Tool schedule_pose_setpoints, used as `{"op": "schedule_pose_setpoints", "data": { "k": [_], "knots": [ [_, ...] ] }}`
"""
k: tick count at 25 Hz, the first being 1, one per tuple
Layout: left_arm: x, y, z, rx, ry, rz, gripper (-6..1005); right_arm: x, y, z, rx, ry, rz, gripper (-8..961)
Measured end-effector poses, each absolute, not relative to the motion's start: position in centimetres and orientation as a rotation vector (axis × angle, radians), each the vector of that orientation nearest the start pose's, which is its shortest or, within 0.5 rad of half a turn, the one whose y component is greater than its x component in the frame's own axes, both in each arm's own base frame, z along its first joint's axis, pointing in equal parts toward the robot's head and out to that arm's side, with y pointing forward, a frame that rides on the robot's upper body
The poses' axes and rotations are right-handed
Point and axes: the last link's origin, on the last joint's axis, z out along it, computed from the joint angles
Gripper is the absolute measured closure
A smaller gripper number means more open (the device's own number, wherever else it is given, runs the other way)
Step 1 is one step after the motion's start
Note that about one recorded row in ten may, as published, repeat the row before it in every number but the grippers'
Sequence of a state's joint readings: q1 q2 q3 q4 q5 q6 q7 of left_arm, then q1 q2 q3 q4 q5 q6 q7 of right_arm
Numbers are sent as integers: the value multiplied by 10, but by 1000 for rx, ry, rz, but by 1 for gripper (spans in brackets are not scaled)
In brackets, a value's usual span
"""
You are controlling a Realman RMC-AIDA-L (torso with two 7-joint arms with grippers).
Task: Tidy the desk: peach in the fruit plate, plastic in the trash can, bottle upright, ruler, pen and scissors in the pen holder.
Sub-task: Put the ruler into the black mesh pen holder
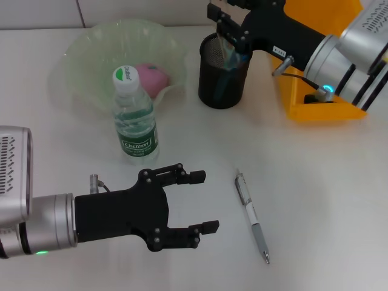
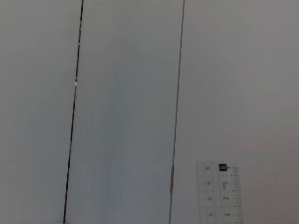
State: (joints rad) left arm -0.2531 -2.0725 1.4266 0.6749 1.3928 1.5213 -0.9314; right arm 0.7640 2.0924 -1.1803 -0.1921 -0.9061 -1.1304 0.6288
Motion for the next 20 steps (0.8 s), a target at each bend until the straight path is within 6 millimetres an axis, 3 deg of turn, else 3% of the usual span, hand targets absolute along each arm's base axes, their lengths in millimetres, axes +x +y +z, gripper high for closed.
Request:
{"op": "schedule_pose_setpoints", "data": {
  "k": [8, 20],
  "knots": [
    [-249, 245, -60, -2841, -118, -928, 203, 194, 408, -57, -2261, 267, 858, 582],
    [-246, 246, -59, -2847, -103, -940, 203, 192, 407, -49, -2220, 254, 913, 576]
  ]
}}
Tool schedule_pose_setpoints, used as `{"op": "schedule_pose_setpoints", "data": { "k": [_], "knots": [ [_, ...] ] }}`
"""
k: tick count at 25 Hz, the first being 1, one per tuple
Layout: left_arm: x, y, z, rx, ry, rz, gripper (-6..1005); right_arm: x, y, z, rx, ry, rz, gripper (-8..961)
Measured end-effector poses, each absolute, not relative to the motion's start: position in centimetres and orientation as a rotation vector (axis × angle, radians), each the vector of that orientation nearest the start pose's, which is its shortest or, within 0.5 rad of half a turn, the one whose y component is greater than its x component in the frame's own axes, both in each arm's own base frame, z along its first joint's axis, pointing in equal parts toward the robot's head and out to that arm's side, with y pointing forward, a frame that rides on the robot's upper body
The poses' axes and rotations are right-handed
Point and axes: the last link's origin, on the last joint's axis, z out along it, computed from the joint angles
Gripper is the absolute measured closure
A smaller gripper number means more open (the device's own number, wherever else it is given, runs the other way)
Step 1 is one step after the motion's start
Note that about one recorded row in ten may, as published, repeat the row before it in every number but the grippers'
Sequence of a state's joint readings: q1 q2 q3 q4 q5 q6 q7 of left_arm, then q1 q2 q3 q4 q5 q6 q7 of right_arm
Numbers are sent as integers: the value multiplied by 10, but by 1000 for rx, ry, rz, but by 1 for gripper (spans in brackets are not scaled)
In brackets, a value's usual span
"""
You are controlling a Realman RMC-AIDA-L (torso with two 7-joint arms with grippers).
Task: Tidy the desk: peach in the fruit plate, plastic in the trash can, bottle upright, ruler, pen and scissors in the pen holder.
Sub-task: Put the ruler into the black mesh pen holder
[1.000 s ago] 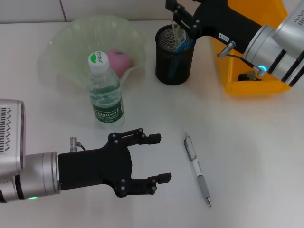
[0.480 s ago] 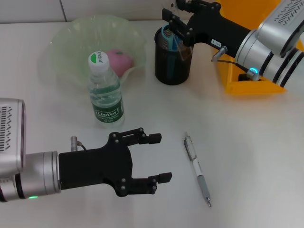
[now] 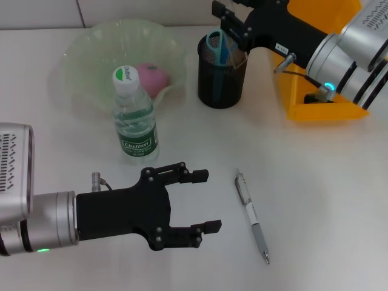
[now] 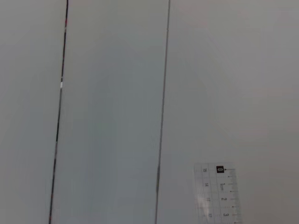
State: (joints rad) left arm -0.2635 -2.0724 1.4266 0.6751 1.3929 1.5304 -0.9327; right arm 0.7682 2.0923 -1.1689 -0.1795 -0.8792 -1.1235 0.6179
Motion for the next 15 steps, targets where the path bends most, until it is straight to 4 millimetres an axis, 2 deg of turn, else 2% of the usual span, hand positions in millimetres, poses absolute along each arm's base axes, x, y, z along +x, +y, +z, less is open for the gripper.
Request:
{"op": "schedule_pose_setpoints", "data": {
  "k": [6, 15],
  "knots": [
    [-246, 246, -59, -2847, -103, -940, 203, 191, 413, -42, -2153, 248, 918, 573],
    [-245, 246, -60, -2847, -100, -942, 203, 189, 415, -54, -2217, 240, 846, 569]
  ]
}}
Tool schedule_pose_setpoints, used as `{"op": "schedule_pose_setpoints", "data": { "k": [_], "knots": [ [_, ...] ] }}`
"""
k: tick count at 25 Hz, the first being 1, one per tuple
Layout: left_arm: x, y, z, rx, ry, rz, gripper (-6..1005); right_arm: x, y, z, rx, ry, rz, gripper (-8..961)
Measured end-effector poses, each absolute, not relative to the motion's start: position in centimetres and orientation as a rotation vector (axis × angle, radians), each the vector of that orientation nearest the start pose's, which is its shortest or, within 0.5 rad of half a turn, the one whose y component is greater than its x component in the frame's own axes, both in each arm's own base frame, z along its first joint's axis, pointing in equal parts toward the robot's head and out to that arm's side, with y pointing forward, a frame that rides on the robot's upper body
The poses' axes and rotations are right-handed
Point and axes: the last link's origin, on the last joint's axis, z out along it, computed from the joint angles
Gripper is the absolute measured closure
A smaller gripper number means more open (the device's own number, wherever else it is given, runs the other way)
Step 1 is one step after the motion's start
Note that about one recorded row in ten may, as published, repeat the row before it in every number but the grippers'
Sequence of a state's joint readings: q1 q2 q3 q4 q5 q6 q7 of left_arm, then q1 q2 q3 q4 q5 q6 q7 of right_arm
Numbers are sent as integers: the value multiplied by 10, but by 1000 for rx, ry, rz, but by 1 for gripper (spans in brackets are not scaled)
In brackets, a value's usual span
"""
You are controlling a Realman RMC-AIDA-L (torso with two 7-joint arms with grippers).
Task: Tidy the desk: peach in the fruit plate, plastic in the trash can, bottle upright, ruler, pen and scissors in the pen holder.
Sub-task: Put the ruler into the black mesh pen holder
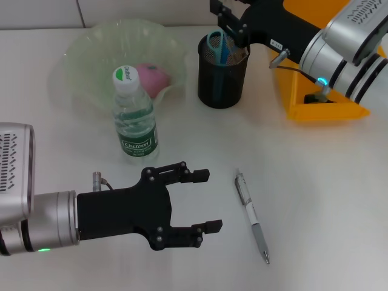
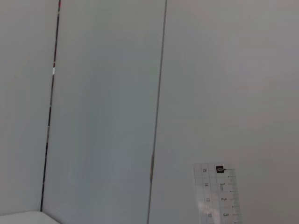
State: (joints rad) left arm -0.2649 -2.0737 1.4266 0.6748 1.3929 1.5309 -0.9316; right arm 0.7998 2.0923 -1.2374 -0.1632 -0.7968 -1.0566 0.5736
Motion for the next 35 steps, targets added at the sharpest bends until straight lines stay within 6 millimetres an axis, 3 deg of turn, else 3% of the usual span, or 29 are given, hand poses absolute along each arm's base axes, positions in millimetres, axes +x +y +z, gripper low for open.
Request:
{"op": "schedule_pose_setpoints", "data": {
  "k": [32, 35],
  "knots": [
    [-243, 248, -60, -2847, -93, -947, 202, 198, 413, -59, -2233, 267, 793, 554],
    [-243, 248, -60, -2846, -86, -946, 202, 199, 411, -58, -2231, 268, 798, 475]
  ]
}}
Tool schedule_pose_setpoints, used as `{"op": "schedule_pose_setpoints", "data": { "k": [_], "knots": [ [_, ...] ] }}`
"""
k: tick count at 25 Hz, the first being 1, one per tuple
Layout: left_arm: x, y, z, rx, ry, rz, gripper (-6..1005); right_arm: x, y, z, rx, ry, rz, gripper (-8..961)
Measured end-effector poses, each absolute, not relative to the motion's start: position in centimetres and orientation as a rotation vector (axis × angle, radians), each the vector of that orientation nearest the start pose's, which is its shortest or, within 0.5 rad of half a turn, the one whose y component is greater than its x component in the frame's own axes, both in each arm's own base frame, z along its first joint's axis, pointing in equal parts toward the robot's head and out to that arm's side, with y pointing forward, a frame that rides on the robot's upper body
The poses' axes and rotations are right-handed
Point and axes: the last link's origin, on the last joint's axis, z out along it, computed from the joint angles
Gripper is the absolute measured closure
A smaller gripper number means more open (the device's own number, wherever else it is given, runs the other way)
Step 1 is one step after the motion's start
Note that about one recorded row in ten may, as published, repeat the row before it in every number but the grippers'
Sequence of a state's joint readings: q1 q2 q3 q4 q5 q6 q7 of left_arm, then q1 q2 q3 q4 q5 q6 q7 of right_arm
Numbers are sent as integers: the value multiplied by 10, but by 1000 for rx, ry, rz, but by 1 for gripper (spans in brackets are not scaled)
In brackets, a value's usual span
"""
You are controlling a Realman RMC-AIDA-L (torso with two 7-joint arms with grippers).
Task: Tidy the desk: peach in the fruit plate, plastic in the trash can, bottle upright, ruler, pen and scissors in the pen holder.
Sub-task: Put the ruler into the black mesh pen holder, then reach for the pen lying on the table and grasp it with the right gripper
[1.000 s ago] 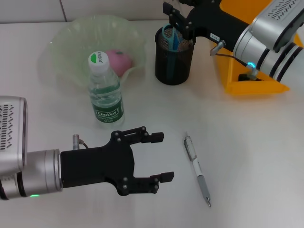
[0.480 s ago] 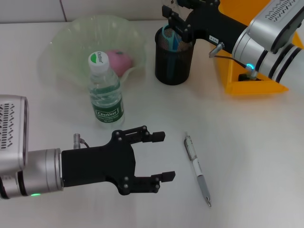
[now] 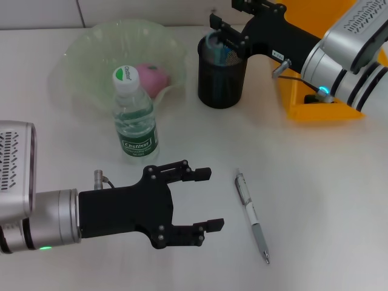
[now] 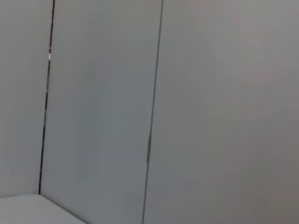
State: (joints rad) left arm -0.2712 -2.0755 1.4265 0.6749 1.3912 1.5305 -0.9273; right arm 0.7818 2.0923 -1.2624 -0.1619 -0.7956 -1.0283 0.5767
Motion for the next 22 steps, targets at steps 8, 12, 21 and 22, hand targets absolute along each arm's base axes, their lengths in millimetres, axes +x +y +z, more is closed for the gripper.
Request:
{"op": "schedule_pose_setpoints", "data": {
  "k": [8, 12, 21, 22],
  "knots": [
    [-243, 248, -59, -2842, -84, -948, 202, 203, 399, -46, -2174, 281, 933, 356],
    [-244, 247, -58, -2840, -87, -956, 202, 208, 390, -27, -2117, 315, 1055, 294],
    [-244, 246, -55, -2835, -79, -966, 202, 207, 367, 34, -2098, 518, 1268, 131],
    [-244, 246, -54, -2834, -80, -970, 202, 205, 365, 40, -2125, 555, 1266, 129]
  ]
}}
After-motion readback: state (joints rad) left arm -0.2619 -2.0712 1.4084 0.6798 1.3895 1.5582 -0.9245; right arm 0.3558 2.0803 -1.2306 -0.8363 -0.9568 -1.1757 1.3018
